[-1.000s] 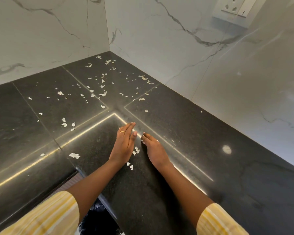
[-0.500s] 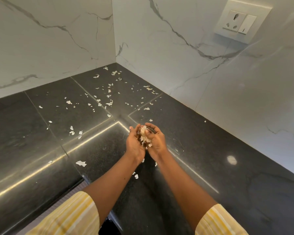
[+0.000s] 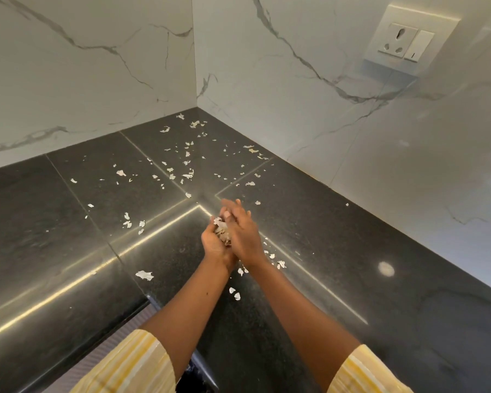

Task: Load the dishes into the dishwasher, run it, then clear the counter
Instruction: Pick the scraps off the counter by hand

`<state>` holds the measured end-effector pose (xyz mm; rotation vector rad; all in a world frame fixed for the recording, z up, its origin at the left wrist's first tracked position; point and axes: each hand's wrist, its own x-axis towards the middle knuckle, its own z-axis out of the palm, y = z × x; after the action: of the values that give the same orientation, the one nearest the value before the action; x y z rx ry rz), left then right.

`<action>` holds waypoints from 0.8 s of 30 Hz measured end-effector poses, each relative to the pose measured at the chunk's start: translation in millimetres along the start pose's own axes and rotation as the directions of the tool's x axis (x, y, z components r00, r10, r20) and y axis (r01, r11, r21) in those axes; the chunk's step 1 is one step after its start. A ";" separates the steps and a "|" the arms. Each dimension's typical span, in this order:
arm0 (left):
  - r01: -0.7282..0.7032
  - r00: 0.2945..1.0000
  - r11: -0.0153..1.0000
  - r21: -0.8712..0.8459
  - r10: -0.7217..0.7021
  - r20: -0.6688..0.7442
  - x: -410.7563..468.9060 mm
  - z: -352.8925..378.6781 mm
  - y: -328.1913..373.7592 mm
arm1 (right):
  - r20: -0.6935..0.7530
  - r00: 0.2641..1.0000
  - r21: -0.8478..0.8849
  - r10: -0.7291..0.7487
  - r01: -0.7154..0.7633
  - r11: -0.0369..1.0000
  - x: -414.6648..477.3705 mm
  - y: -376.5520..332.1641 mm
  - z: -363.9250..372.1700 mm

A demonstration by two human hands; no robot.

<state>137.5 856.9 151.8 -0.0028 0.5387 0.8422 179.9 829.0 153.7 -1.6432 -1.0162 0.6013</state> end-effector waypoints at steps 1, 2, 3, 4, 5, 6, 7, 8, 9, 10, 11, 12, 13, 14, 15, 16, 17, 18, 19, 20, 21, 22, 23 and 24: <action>0.003 1.000 0.998 -0.056 -0.003 0.003 5.4 -1.9 7.6 | -0.094 0.995 0.090 0.040 -0.032 0.995 -1.0 1.7 -5.8; -0.014 1.000 0.997 -0.074 0.012 -0.018 9.2 -2.8 15.9 | -0.201 0.975 0.161 0.096 -0.064 0.985 -2.6 6.7 -13.3; -0.032 0.999 0.997 -0.075 0.030 -0.030 12.3 -4.2 25.1 | -0.285 0.946 0.151 0.151 -0.111 0.982 -6.0 13.6 -22.9; -0.044 0.998 0.996 -0.076 0.041 -0.038 16.6 -7.0 36.2 | -0.352 0.919 0.066 0.180 -0.167 0.984 -10.9 25.0 -34.2; -0.046 0.998 0.996 -0.073 0.043 -0.039 18.8 -9.8 48.4 | -0.402 0.895 -0.044 0.191 -0.227 0.973 -18.6 39.7 -47.5; -0.048 0.999 0.997 -0.064 0.047 -0.024 20.0 -14.1 60.2 | -0.438 0.879 -0.159 0.186 -0.280 0.947 -27.5 54.7 -61.3; -0.052 0.999 0.997 -0.058 0.051 -0.009 22.2 -18.4 72.3 | -0.457 0.872 -0.269 0.176 -0.325 0.907 -36.8 68.0 -72.4; -0.055 0.998 0.997 -0.046 0.055 -0.005 24.5 -22.2 84.8 | -0.456 0.874 -0.365 0.168 -0.356 0.860 -45.0 79.1 -80.5; -0.060 0.998 0.997 -0.038 0.060 -0.003 26.0 -25.0 96.1 | -0.429 0.886 -0.440 0.177 -0.375 0.816 -50.9 87.0 -83.6; -0.064 0.998 0.997 -0.038 0.064 -0.004 27.5 -26.6 106.7 | -0.377 0.906 -0.505 0.194 -0.376 0.777 -53.1 91.1 -81.8; -0.069 0.998 0.997 -0.043 0.068 -0.010 29.2 -28.1 116.5 | -0.306 0.928 -0.566 0.214 -0.358 0.742 -52.1 91.8 -75.6; -0.069 0.998 0.997 -0.045 0.069 -0.010 30.1 -28.6 125.4 | -0.237 0.944 -0.628 0.229 -0.329 0.705 -49.0 90.7 -65.1; -0.067 0.998 0.997 -0.044 0.067 -0.004 30.4 -28.2 133.3 | -0.190 0.952 -0.684 0.241 -0.304 0.663 -44.7 88.5 -51.6; -0.069 0.998 0.997 -0.045 0.069 0.003 30.8 -28.4 140.5 | -0.167 0.954 -0.724 0.247 -0.289 0.626 -41.1 85.6 -35.9; -0.069 0.998 0.997 -0.046 0.070 0.008 31.1 -28.2 146.6 | -0.149 0.959 -0.756 0.241 -0.267 0.597 -38.8 83.3 -20.1; -0.065 0.998 0.997 -0.043 0.065 0.013 31.2 -28.4 152.4 | -0.119 0.965 -0.777 0.232 -0.236 0.583 -37.9 80.2 -4.5; -0.056 0.998 0.998 -0.038 0.057 0.018 31.5 -28.5 157.7 | -0.077 0.969 -0.773 0.236 -0.208 0.599 -38.7 76.5 10.3; -0.048 0.999 0.998 -0.033 0.049 0.023 32.6 -28.9 163.2 | -0.023 0.967 -0.726 0.253 -0.191 0.661 -40.8 71.3 22.5; -0.043 0.999 0.999 -0.028 0.043 0.028 34.5 -29.4 168.7 | 0.025 0.960 -0.595 0.279 -0.210 0.776 -44.3 63.3 31.2; -0.037 0.999 0.999 -0.021 0.037 0.031 36.7 -30.2 174.8 | 0.046 0.952 -0.369 0.302 -0.265 0.891 -49.0 53.7 37.2; -0.030 0.999 0.999 -0.016 0.030 0.031 38.8 -31.1 181.4 | 0.019 0.954 -0.141 0.298 -0.293 0.946 -54.5 46.3 39.7; -0.024 0.999 1.000 -0.014 0.025 0.032 41.0 -32.1 187.9 | -0.075 0.957 0.006 0.279 -0.279 0.960 -61.3 40.8 38.4; -0.020 0.999 1.000 -0.014 0.021 0.034 43.0 -33.1 194.7 | -0.196 0.944 0.059 0.267 -0.260 0.964 -69.0 36.1 34.4; -0.017 0.999 1.000 -0.010 0.018 0.034 44.8 -34.2 201.3 | -0.299 0.920 0.023 0.253 -0.258 0.966 -78.2 34.0 28.4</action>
<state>3.4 1017.0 143.3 0.0072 0.5033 0.8605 128.1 774.3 104.6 -1.8321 -0.5911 0.4936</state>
